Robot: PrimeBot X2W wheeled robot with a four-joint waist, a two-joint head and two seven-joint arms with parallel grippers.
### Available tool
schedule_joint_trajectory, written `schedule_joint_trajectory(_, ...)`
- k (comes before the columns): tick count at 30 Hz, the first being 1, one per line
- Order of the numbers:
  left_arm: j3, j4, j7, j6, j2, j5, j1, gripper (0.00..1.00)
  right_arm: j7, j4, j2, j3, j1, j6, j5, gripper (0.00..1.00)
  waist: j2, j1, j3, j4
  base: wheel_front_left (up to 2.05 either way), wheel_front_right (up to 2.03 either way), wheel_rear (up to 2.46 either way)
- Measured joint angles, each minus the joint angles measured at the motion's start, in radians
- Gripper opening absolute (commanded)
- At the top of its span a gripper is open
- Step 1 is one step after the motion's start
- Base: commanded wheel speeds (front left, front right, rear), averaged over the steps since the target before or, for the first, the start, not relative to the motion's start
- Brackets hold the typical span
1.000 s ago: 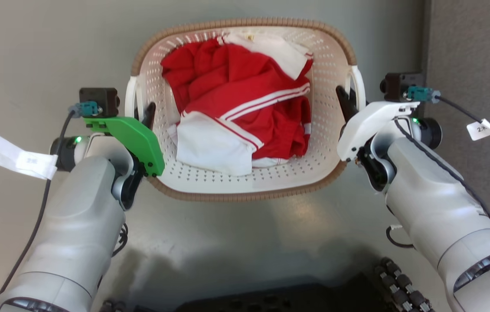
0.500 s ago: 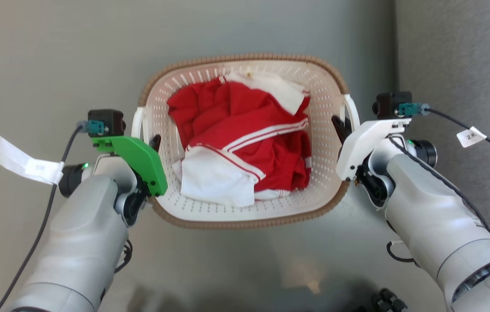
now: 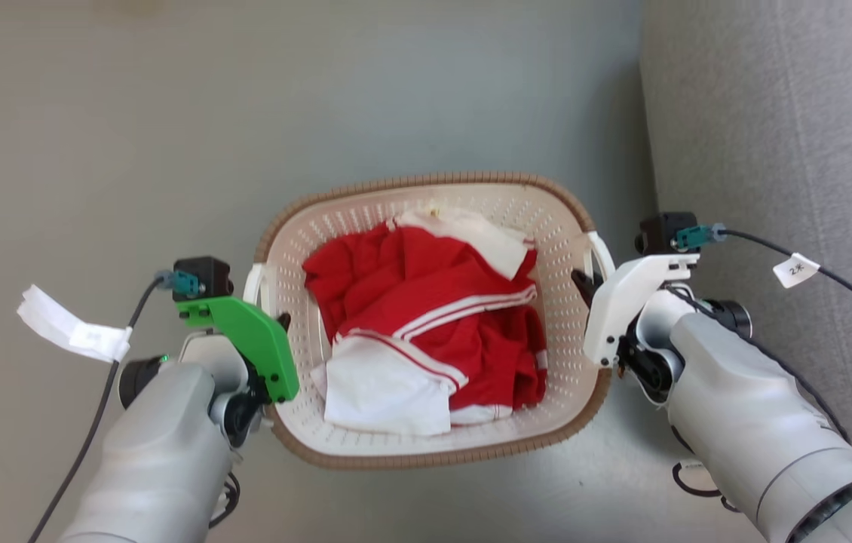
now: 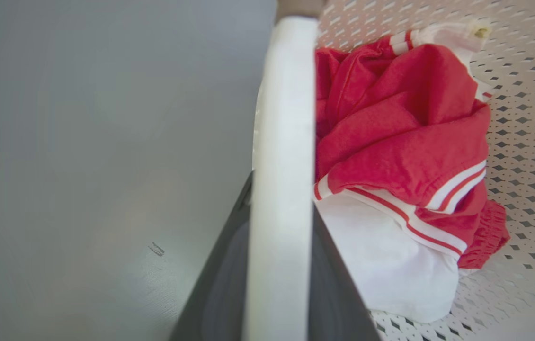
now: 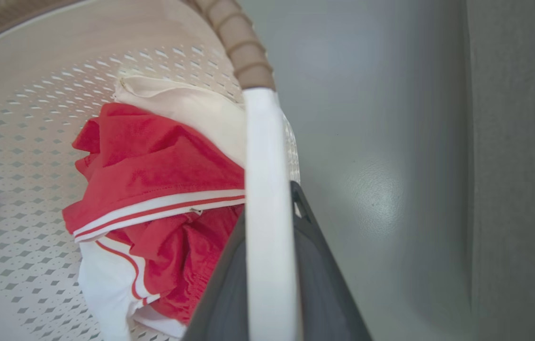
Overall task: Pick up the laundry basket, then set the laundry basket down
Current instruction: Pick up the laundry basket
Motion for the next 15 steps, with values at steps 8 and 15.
schedule_joint_trajectory(8,-0.018,0.023,0.034,-0.001,-0.008,-0.029,0.047,0.0,0.048,0.017,0.004,0.016,0.047,0.002,0.027,0.0,0.0,0.0,-0.116,0.0,0.0,0.0,0.0)
schedule_joint_trajectory(15,-0.037,0.049,0.075,-0.001,-0.013,-0.06,0.133,0.0,0.104,0.027,0.01,0.044,0.131,0.009,0.055,0.0,0.0,0.0,-0.232,0.003,0.0,0.0,0.0)
